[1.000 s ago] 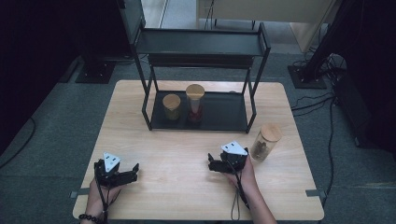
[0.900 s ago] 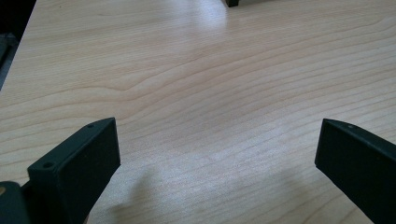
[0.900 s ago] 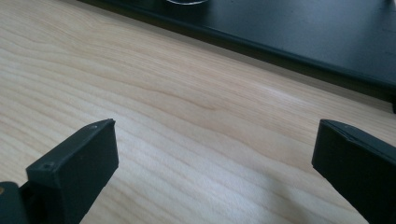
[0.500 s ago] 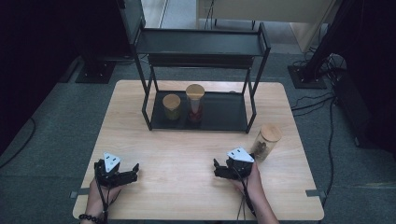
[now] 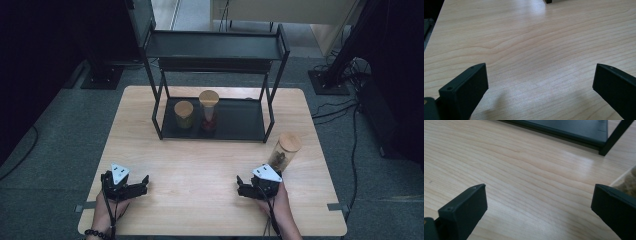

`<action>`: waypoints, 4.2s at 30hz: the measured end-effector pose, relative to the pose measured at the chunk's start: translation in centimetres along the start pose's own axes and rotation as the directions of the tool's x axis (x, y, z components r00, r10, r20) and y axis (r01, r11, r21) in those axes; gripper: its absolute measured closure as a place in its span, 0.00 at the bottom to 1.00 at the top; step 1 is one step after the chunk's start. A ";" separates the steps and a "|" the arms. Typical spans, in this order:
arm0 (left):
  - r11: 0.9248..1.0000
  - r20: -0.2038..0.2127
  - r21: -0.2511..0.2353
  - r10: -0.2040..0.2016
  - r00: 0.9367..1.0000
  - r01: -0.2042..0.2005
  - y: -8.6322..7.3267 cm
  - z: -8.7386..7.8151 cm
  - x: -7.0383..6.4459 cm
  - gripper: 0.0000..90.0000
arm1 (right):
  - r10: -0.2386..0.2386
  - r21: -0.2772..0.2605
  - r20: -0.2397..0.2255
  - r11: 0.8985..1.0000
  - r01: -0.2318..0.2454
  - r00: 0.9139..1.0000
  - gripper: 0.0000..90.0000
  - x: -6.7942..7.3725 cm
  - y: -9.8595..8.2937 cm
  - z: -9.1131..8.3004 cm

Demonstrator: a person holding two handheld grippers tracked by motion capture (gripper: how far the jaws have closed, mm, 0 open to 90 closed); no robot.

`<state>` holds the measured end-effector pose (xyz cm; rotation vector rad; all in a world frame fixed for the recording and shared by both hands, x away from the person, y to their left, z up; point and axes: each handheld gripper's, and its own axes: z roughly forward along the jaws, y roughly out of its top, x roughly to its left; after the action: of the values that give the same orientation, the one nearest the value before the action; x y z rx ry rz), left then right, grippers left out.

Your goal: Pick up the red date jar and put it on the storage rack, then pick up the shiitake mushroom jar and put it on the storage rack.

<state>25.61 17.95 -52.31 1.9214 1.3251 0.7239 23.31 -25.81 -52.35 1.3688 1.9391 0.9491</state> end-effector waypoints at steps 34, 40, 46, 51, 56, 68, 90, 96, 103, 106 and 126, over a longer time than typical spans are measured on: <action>1.000 -0.001 -0.001 -0.002 1.000 0.002 0.0 0.0 0.0 0.00 | 0.006 0.016 0.085 1.000 -0.008 0.996 0.00 -3.6 -2.9 -3.7; 1.000 0.001 -0.001 -0.003 1.000 0.003 0.0 0.0 0.0 0.00 | 0.006 0.020 0.112 1.000 -0.008 0.994 0.00 -4.6 -3.3 -4.1; 1.000 0.004 0.003 -0.003 1.000 0.003 0.0 0.0 0.0 0.00 | 0.021 0.026 0.132 0.999 -0.024 0.991 0.00 -5.8 -3.7 -4.6; 1.000 0.006 0.000 -0.005 1.000 0.005 0.0 0.0 0.1 0.00 | 0.033 0.024 0.151 0.999 -0.037 0.988 0.00 -6.7 -3.9 -4.8; 1.000 0.007 0.001 -0.004 1.000 0.004 0.0 0.0 0.1 0.00 | 0.056 0.019 0.155 0.998 -0.059 0.986 0.00 -7.2 -4.0 -4.9; 1.000 0.008 -0.001 -0.006 1.000 0.006 0.0 0.0 0.1 0.00 | 0.077 0.018 0.175 0.997 -0.081 0.982 0.00 -8.3 -3.9 -4.6; 1.000 0.005 0.001 -0.003 1.000 0.003 0.0 0.0 0.0 0.00 | 0.114 -0.004 0.155 0.993 -0.115 0.981 0.06 -8.9 -2.2 -2.3; 1.000 0.009 0.003 -0.005 1.000 0.005 0.0 0.1 0.1 0.00 | 0.101 -0.007 0.143 0.995 -0.101 0.985 0.15 -8.8 -1.8 -1.8; 1.000 0.010 0.005 -0.003 1.000 0.003 0.0 0.1 0.1 0.00 | 0.111 -0.022 0.126 0.994 -0.109 0.986 0.16 -8.9 -1.0 -1.6; 1.000 0.011 0.005 -0.004 1.000 0.004 0.0 0.1 0.1 0.00 | 0.111 -0.027 0.124 0.994 -0.108 0.986 0.17 -9.0 -0.5 -1.6; 1.000 0.016 0.006 -0.005 1.000 0.005 0.0 0.1 0.1 0.00 | 0.102 -0.041 0.099 0.994 -0.098 0.990 0.23 -9.6 2.4 -1.7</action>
<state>25.70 18.03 -52.31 1.9240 1.3229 0.7013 26.20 -34.74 -48.85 1.4762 1.7843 0.9381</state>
